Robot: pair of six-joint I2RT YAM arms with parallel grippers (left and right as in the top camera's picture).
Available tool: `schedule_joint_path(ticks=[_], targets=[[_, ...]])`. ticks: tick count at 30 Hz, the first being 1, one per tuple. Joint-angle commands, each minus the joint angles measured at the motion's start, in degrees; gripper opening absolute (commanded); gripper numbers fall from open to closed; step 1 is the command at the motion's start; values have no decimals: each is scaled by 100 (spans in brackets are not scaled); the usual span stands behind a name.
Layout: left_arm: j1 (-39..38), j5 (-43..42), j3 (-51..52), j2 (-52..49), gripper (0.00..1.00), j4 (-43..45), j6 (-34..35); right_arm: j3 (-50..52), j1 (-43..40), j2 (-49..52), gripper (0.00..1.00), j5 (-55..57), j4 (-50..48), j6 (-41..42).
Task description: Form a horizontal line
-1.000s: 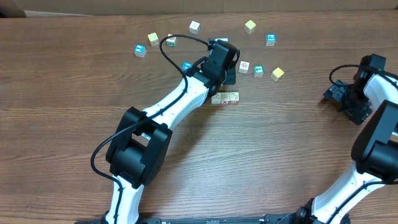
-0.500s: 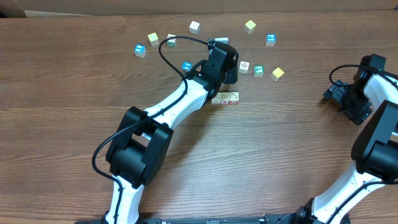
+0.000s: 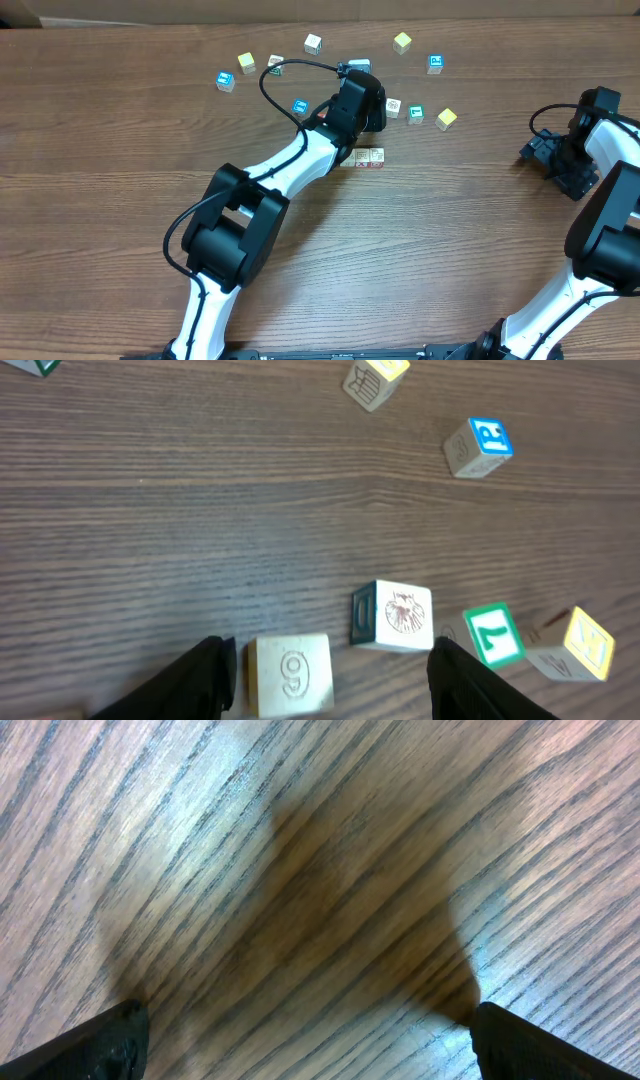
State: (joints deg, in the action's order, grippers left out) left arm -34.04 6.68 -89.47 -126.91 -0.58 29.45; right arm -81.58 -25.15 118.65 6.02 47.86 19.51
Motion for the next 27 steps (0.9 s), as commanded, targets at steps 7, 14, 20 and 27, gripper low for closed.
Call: schedule_joint_path(ticks=[7, 14, 20, 27], targets=[[-28, 190, 24, -446, 59, 350, -332, 52, -33, 63, 100, 146, 0, -2], [-13, 190, 24, -509, 58, 407, -415, 55, -33, 63, 100, 146, 0, 0], [-39, 188, 24, -588, 56, 413, -415, 52, -33, 63, 100, 146, -2, -2], [-44, 190, 24, -686, 56, 533, -422, 52, -33, 63, 100, 146, 0, -2]])
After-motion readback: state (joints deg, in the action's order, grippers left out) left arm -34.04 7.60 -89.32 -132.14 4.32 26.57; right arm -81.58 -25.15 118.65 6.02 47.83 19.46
